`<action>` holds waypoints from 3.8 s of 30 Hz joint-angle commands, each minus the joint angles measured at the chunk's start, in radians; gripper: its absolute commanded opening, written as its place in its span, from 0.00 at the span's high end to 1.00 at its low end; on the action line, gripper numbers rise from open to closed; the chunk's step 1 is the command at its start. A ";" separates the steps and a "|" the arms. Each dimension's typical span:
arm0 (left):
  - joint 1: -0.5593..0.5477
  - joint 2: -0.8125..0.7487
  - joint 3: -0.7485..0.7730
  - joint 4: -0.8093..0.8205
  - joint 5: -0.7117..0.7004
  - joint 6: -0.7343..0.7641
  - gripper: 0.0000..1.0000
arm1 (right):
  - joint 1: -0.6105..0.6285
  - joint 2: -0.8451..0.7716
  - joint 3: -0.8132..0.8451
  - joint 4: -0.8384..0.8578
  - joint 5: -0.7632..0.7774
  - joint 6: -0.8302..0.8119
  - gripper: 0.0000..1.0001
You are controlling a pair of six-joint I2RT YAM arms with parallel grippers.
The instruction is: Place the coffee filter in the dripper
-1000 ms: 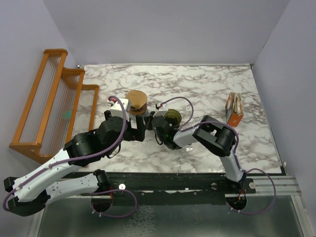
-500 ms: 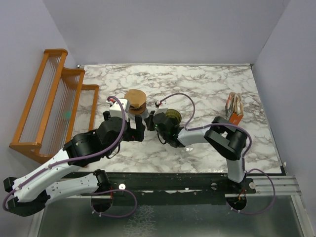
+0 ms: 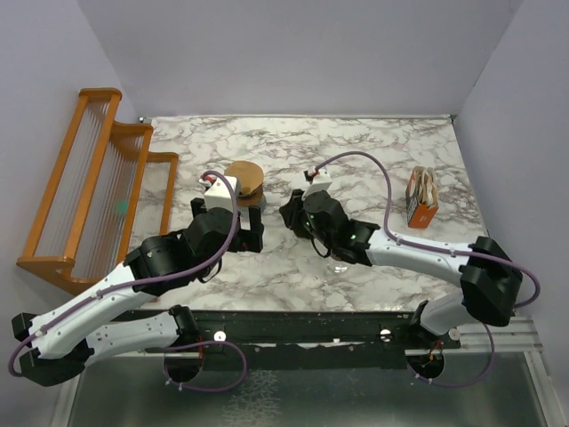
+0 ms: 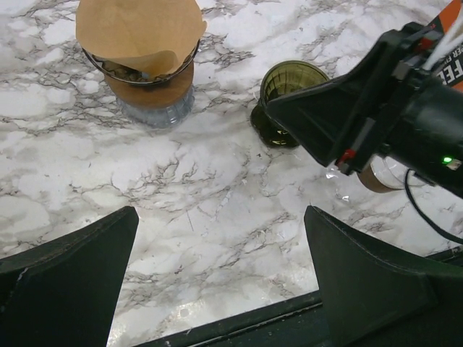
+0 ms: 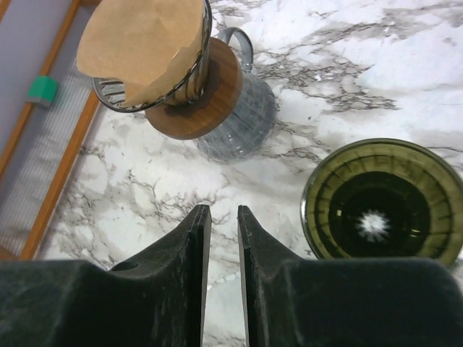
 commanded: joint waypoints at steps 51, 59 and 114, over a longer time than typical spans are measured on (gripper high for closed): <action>0.004 0.098 0.038 0.105 0.023 0.076 0.01 | -0.308 -0.315 0.053 -1.003 -0.186 -0.064 0.68; 0.004 0.079 0.024 0.102 0.026 0.070 0.01 | -0.313 -0.251 0.088 -0.982 -0.212 -0.082 0.77; 0.004 0.046 0.025 0.081 0.019 0.065 0.01 | 0.010 -0.035 0.294 -0.951 -0.149 -0.136 0.99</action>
